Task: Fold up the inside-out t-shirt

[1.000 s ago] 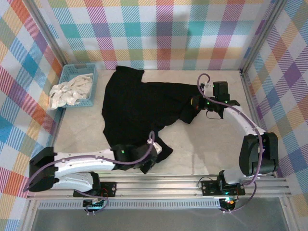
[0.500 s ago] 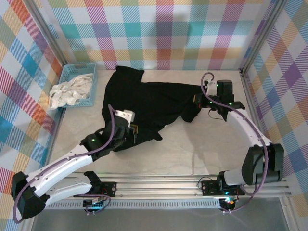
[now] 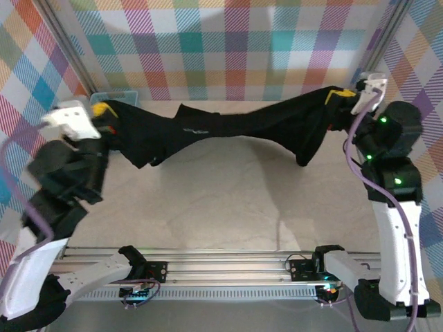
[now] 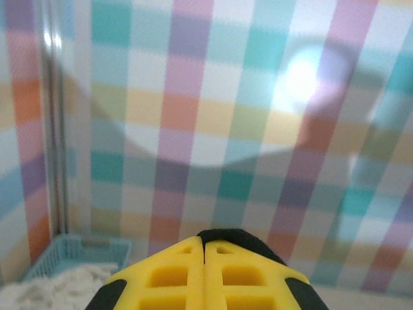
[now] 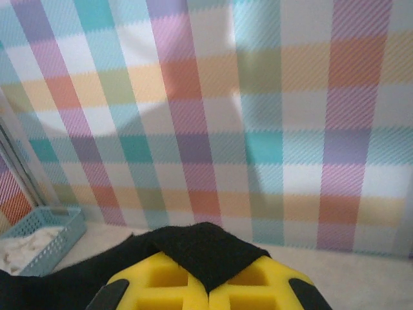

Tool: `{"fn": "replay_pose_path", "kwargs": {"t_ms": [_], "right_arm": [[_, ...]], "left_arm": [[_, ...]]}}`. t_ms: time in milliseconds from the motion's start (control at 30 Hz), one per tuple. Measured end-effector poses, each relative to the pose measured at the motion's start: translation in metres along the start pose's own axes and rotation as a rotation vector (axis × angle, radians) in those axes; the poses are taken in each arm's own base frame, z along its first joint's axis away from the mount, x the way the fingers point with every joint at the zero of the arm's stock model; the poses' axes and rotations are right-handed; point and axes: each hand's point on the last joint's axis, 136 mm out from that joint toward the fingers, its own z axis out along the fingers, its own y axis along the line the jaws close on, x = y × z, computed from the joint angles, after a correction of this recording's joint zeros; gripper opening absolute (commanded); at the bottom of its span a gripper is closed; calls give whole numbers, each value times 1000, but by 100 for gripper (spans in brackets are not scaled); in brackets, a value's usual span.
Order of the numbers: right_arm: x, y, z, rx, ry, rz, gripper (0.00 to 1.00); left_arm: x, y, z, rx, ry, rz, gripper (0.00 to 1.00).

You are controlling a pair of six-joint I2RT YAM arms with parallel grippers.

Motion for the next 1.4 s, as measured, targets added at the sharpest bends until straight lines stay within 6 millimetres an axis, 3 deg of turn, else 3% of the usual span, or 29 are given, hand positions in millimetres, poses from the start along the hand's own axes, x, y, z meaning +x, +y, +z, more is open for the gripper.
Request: {"fn": "replay_pose_path", "kwargs": {"t_ms": [133,200,267,367,467,533,633,700,800,900,1067,1233,1300,1400], "right_arm": [[-31,5,-24,10,-62,-47,0],[-39,7,-29,10,-74,-61,0],[-37,6,-23,11,-63,-71,0],[-18,-2,10,12,9,-66,0],[9,-12,57,11,106,-49,0],[34,-21,91,13,185,-36,0],[63,-29,116,19,267,-22,0],[68,-30,116,20,287,-25,0],[49,-25,101,15,244,-48,0],[22,-16,71,10,168,-70,0],[-30,5,-6,0,-1,-114,0],[-62,25,-77,-26,-137,-141,0],[-71,31,-92,-41,-169,-148,0],[-80,37,-103,-61,-193,-155,0]], "left_arm": [[-65,20,-15,-49,-109,-11,0],[-78,21,-11,-79,-125,1,0],[-76,20,7,-132,-109,38,0],[-48,23,64,-211,-16,99,0],[1,27,131,-238,127,134,0],[45,23,173,-220,244,156,0],[85,15,199,-176,355,170,0],[88,10,199,-143,372,162,0],[58,4,182,-101,311,126,0],[15,3,144,-62,216,86,0],[-69,16,40,-12,-10,9,0],[-129,32,-52,16,-218,-54,0],[-146,35,-70,23,-274,-69,0],[-158,34,-71,23,-305,-63,0]]}}
